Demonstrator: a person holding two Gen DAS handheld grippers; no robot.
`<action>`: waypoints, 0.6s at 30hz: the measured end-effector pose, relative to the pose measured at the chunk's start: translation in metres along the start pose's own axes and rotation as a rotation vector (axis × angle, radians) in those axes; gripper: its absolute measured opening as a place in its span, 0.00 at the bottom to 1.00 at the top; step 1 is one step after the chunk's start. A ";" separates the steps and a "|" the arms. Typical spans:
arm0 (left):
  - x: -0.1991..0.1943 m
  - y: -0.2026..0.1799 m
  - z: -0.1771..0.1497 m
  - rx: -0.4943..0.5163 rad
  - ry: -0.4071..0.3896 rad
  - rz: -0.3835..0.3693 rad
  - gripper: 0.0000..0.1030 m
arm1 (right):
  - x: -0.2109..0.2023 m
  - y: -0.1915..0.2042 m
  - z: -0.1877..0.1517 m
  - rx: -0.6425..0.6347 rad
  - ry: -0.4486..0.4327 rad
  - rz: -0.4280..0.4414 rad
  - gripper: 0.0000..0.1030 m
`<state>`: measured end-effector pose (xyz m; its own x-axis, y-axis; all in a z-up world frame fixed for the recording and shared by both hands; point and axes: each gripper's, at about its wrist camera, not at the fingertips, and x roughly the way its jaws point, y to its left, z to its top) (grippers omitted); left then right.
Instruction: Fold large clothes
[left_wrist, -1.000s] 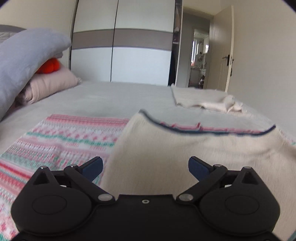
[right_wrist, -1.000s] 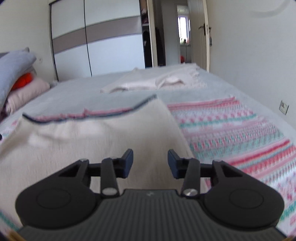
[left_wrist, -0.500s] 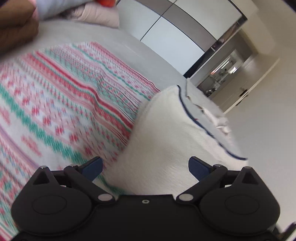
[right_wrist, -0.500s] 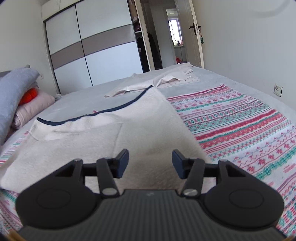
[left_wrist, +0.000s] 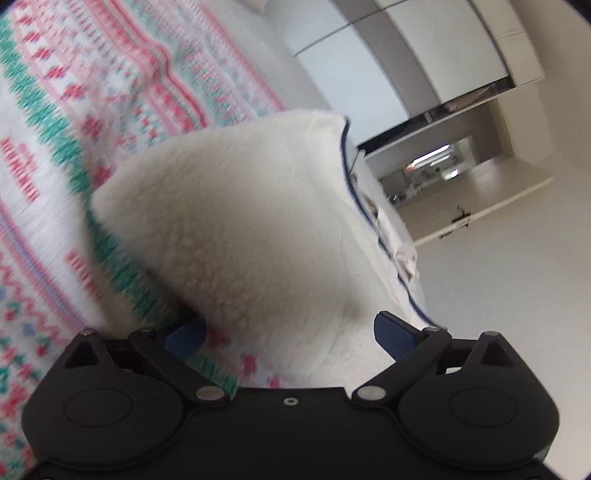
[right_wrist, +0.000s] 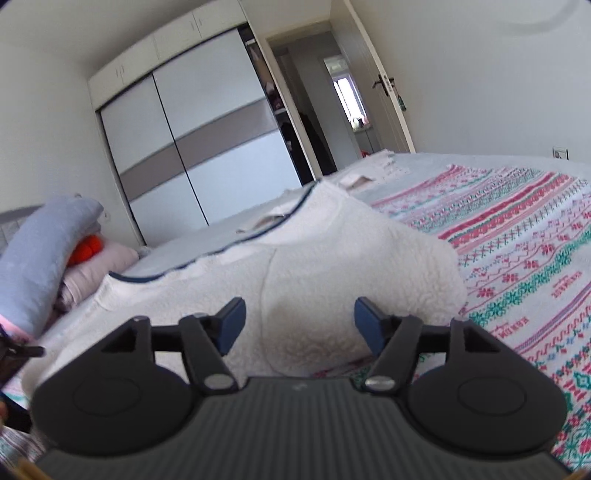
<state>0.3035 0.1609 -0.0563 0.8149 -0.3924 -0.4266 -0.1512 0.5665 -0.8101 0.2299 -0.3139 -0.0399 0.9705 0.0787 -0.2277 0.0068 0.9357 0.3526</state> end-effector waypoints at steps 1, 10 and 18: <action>0.004 -0.004 -0.001 -0.001 -0.032 0.016 0.95 | 0.001 0.001 -0.001 -0.009 0.007 -0.005 0.67; 0.036 -0.025 -0.010 -0.046 -0.310 0.126 0.91 | 0.009 0.071 0.012 -0.244 0.056 0.068 0.67; 0.037 -0.024 -0.015 0.026 -0.405 0.203 0.51 | 0.081 0.122 0.016 -0.139 0.214 0.230 0.14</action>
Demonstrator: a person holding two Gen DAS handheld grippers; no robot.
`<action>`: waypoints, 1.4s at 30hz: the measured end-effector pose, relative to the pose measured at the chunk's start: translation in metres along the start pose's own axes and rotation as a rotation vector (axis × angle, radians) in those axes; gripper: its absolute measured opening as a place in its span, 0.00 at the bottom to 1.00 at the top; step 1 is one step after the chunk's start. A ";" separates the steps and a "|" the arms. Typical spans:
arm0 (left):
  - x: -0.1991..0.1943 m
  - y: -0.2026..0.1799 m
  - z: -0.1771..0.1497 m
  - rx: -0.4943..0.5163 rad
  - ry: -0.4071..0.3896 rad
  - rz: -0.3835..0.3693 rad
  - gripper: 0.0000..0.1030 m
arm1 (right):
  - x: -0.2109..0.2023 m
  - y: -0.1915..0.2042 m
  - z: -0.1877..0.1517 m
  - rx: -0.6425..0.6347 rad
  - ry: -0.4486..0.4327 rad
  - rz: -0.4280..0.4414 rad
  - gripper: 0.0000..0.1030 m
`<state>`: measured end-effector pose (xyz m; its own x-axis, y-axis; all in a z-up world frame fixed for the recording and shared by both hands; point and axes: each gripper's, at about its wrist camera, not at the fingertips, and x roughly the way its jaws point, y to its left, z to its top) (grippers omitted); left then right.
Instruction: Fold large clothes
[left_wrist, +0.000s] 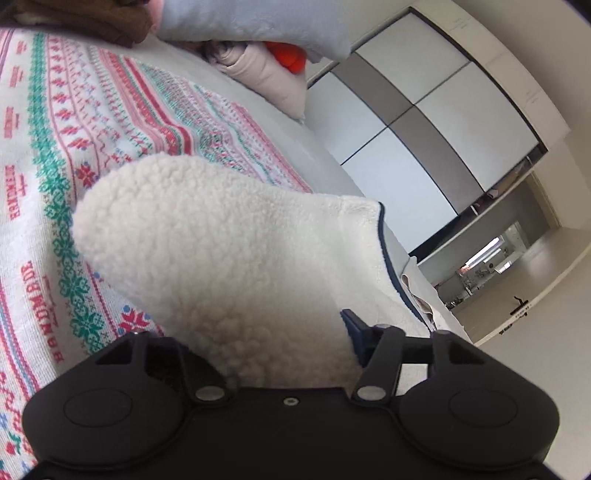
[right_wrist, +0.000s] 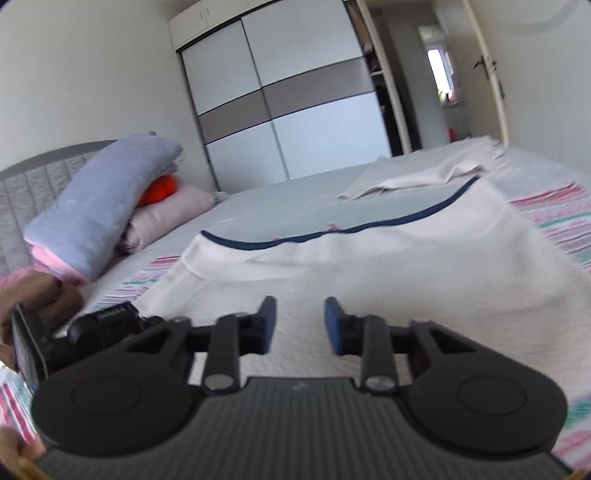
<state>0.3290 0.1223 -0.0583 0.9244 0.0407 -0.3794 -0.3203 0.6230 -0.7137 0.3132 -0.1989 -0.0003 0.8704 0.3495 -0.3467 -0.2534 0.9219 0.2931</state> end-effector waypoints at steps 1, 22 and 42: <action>-0.001 -0.001 0.002 0.012 -0.003 -0.012 0.47 | 0.013 -0.002 -0.006 0.032 0.042 0.025 0.12; -0.054 -0.187 -0.045 0.652 -0.154 -0.570 0.40 | -0.028 -0.106 -0.001 0.509 -0.048 0.263 0.11; -0.021 -0.230 -0.196 1.517 0.139 -0.667 0.46 | -0.090 -0.243 -0.007 0.927 -0.305 0.222 0.81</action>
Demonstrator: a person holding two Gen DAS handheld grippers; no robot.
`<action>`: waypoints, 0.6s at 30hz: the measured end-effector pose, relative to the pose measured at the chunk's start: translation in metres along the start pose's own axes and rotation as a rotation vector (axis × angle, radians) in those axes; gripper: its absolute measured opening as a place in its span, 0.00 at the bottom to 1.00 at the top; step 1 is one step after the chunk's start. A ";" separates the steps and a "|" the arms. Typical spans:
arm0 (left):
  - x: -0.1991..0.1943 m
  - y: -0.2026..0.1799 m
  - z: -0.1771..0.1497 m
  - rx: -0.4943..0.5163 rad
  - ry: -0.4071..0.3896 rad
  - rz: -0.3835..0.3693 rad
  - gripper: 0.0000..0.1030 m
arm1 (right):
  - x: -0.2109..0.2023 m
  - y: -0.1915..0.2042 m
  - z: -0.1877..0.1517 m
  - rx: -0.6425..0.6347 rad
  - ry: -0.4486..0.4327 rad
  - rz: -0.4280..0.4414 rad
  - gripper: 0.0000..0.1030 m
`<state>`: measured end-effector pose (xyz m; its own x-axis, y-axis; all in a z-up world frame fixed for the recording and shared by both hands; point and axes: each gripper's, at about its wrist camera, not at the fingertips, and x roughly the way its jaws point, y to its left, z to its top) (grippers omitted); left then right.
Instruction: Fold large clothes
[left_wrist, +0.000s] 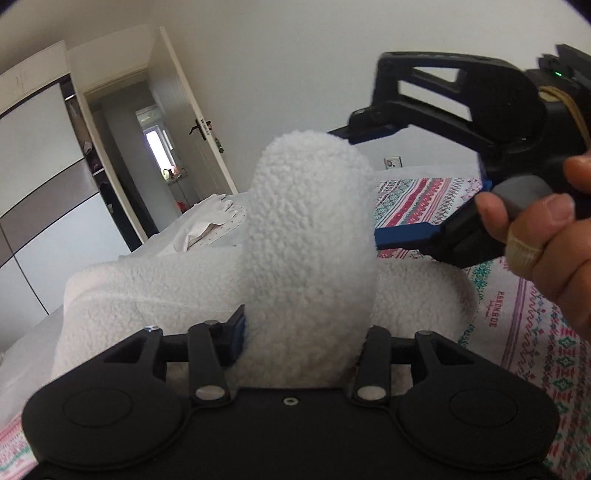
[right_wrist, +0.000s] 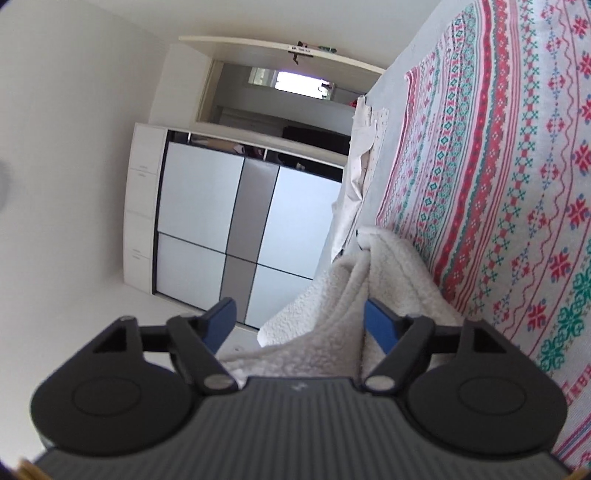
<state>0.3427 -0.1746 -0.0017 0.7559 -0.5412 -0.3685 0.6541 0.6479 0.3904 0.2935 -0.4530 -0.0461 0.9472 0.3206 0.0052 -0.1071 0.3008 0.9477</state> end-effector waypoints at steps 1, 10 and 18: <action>-0.006 -0.001 0.005 0.013 -0.003 -0.013 0.50 | 0.008 0.007 0.001 -0.020 0.030 -0.003 0.82; -0.064 0.031 0.015 -0.195 -0.061 -0.277 0.67 | 0.045 0.049 0.015 -0.007 0.402 -0.013 0.95; -0.119 0.088 -0.017 -0.513 -0.087 -0.391 0.88 | 0.082 0.067 0.001 0.017 0.570 -0.148 0.91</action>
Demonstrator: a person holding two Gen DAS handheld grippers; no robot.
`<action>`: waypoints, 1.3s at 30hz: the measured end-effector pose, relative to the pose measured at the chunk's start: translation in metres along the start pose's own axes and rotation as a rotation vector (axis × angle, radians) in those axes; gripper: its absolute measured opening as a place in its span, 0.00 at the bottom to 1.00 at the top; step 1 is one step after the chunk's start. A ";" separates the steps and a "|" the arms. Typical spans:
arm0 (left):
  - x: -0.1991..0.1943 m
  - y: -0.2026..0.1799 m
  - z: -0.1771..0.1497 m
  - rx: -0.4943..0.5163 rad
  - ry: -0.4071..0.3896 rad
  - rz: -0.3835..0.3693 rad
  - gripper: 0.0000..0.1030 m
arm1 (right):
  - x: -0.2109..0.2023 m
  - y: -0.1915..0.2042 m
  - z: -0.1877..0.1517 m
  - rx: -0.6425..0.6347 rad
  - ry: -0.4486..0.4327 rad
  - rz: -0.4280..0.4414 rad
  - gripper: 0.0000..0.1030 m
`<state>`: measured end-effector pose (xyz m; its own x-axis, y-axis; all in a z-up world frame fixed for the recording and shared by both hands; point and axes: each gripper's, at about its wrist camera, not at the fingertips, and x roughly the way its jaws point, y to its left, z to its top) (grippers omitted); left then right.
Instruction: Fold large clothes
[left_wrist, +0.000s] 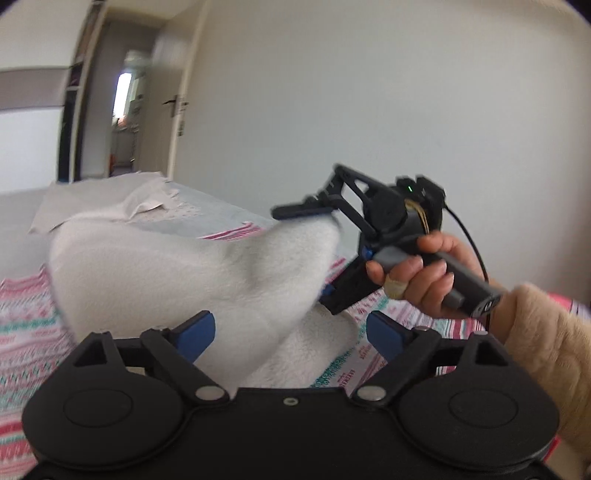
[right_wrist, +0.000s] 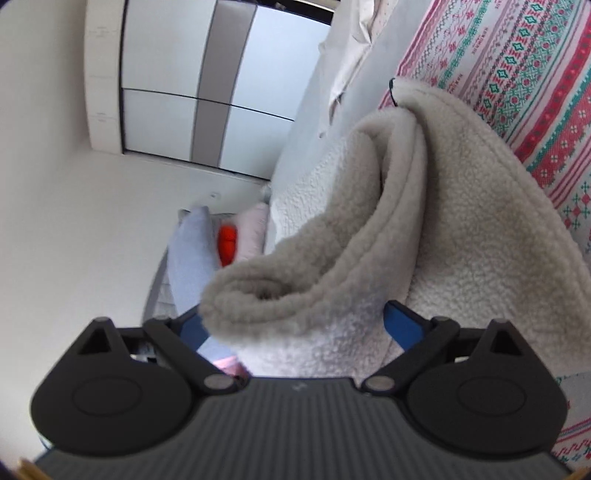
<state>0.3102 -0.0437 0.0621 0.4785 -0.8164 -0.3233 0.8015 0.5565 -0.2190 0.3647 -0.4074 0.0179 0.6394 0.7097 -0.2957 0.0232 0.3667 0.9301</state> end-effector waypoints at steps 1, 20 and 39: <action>-0.010 0.008 -0.002 -0.047 -0.017 0.016 0.92 | 0.006 0.004 -0.001 -0.003 0.001 -0.034 0.89; 0.037 0.084 -0.039 -0.689 -0.006 0.034 1.00 | -0.054 -0.023 -0.030 -0.369 -0.311 -0.234 0.34; 0.005 0.071 -0.061 -0.820 -0.143 -0.101 0.86 | -0.055 -0.067 -0.036 -0.105 -0.233 0.094 0.52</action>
<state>0.3475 0.0007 -0.0109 0.5034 -0.8493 -0.1587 0.3542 0.3704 -0.8587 0.3002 -0.4500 -0.0359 0.7950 0.5904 -0.1394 -0.1165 0.3742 0.9200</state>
